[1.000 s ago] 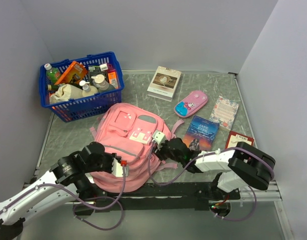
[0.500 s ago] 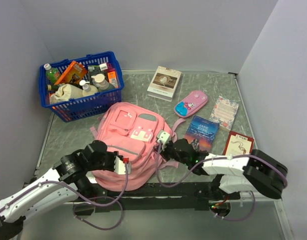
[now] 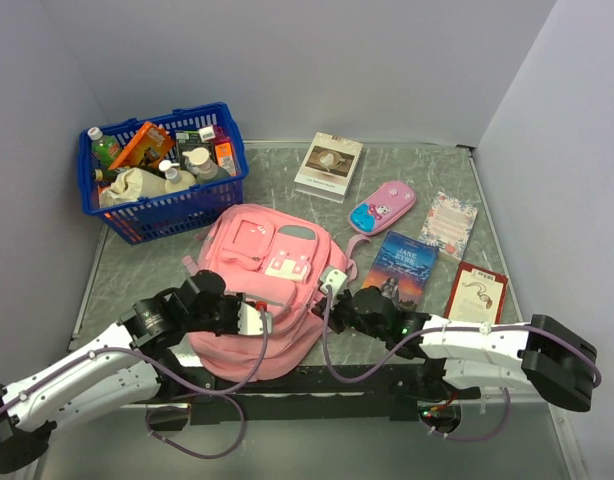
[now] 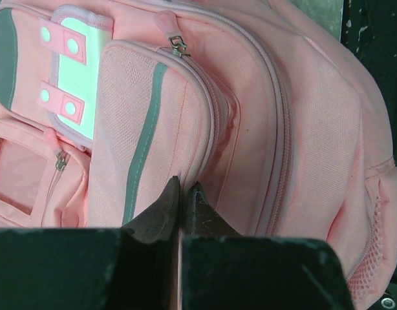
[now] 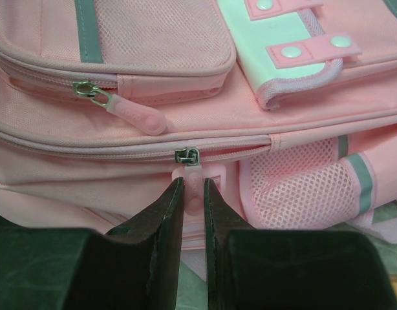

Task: Pack the student bag
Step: Unzip the student bag at the center of the board.

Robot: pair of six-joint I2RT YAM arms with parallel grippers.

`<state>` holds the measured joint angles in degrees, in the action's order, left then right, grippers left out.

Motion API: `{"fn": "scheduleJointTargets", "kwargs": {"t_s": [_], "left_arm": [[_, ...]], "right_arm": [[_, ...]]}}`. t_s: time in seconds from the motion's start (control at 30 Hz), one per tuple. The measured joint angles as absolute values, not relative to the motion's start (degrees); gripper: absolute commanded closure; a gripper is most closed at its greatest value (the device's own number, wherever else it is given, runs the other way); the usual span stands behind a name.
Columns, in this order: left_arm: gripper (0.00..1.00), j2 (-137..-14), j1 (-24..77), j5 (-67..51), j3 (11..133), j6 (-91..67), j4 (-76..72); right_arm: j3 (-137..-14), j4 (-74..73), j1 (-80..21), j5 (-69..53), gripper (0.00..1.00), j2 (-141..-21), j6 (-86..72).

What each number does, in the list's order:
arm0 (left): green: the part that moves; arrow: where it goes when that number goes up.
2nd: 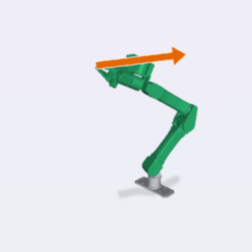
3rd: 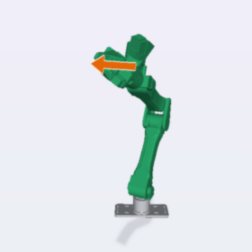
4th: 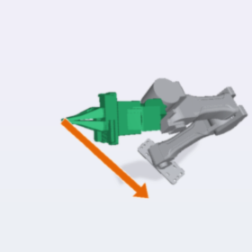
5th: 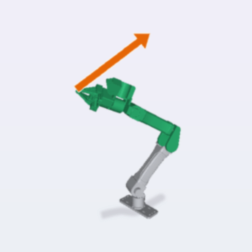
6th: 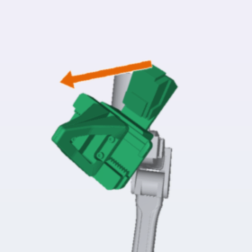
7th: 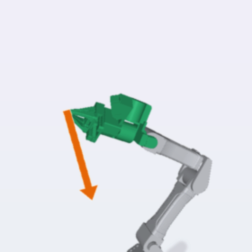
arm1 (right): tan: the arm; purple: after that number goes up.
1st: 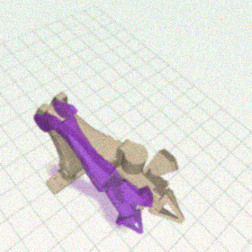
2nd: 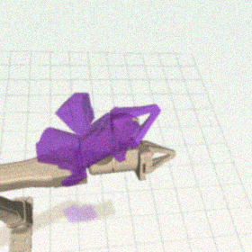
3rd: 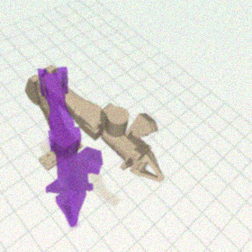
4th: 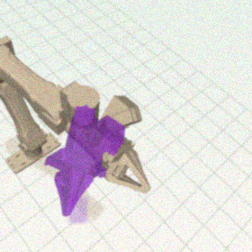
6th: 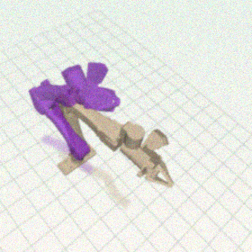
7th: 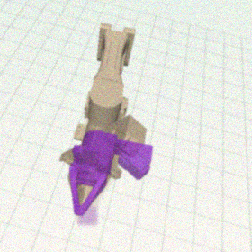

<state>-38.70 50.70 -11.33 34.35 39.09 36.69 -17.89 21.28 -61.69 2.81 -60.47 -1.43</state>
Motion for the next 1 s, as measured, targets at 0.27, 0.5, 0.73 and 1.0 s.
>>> {"fn": "scheduleJointTargets", "kwargs": {"t_s": [0.27, 0.5, 0.73, 1.0], "left_arm": [[0.99, -43.46, 50.41, -12.67, 36.40, 35.07, 34.94], [0.99, -50.02, 50.50, -13.63, 38.57, 30.74, 31.99], [0.99, -53.23, 50.72, -13.32, 40.32, 26.04, 30.79], [0.99, -53.84, 52.73, -10.63, 40.49, 23.00, 28.91]], "right_arm": [[-21.41, 14.87, -65.06, 4.51, 1.00, -60.14, -3.86], [-24.10, 7.03, -69.60, 7.03, 1.00, -58.02, -7.46], [-29.34, -0.69, -74.94, 11.20, 1.00, -58.37, -9.41], [-36.27, -9.23, -78.89, 15.49, 1.00, -59.31, -10.68]]}}
